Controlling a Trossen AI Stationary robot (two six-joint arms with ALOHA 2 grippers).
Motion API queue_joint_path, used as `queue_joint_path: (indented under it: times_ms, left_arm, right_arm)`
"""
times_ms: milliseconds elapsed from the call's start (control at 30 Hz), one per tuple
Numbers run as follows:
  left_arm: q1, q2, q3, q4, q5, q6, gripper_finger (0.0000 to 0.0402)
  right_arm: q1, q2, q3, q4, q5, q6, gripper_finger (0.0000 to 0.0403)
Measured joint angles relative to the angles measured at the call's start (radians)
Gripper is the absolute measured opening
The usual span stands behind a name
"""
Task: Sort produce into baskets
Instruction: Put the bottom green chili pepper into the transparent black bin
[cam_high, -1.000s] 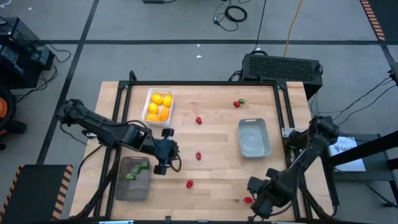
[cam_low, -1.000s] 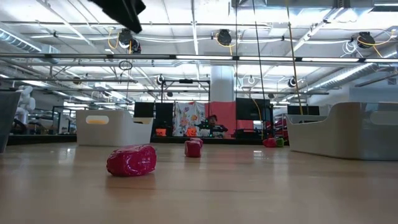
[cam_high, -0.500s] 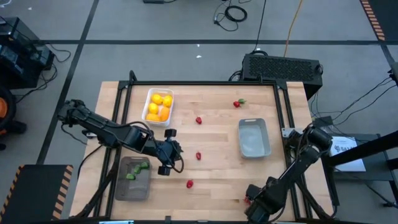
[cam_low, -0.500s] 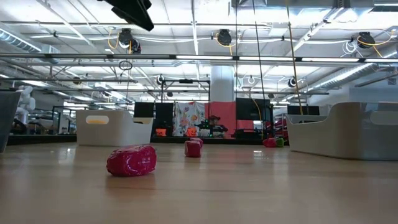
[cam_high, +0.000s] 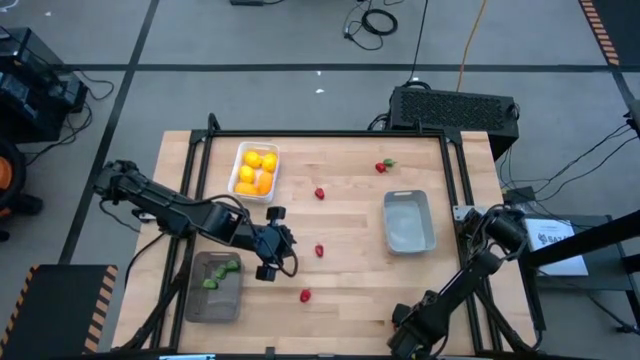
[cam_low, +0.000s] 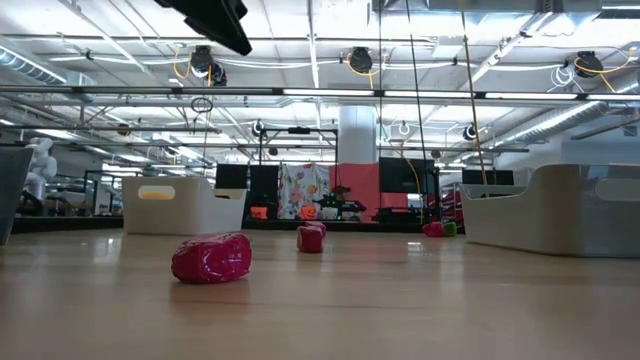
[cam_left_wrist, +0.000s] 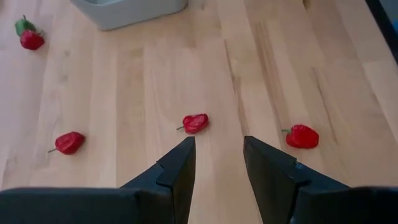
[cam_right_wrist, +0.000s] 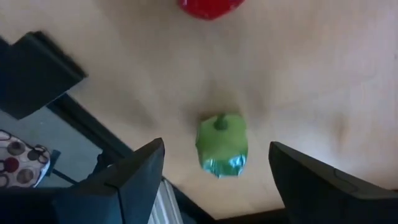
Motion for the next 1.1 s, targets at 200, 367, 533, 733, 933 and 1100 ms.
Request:
queue_joint_path:
  times_ms: [200, 367, 533, 733, 933, 1100]
  left_arm:
    - [0.000, 0.010, 0.000, 0.073, 0.000, -0.014, 0.0144]
    - [-0.001, 0.023, 0.000, 0.108, 0.000, -0.083, 0.0144]
    - [-0.007, 0.039, 0.000, 0.134, -0.008, -0.127, 0.0144]
    - [-0.007, 0.063, 0.001, 0.193, -0.027, -0.134, 0.0144]
    - [-0.008, 0.081, 0.000, 0.198, -0.027, -0.139, 0.0144]
    - [-0.008, 0.081, 0.000, 0.192, -0.005, -0.138, 0.0144]
  right_arm:
    - [-0.002, -0.005, -0.078, 0.094, -0.010, -0.003, 0.0276]
    - [0.003, -0.008, -0.093, 0.125, -0.010, -0.018, 0.0249]
    - [0.005, -0.013, -0.093, 0.113, 0.034, -0.041, 0.0204]
    - [0.009, -0.009, -0.077, 0.091, 0.049, -0.061, 0.0141]
    - [0.026, -0.017, -0.045, 0.075, 0.135, -0.102, 0.0092]
    - [0.021, -0.069, -0.040, 0.072, 0.207, -0.104, 0.0084]
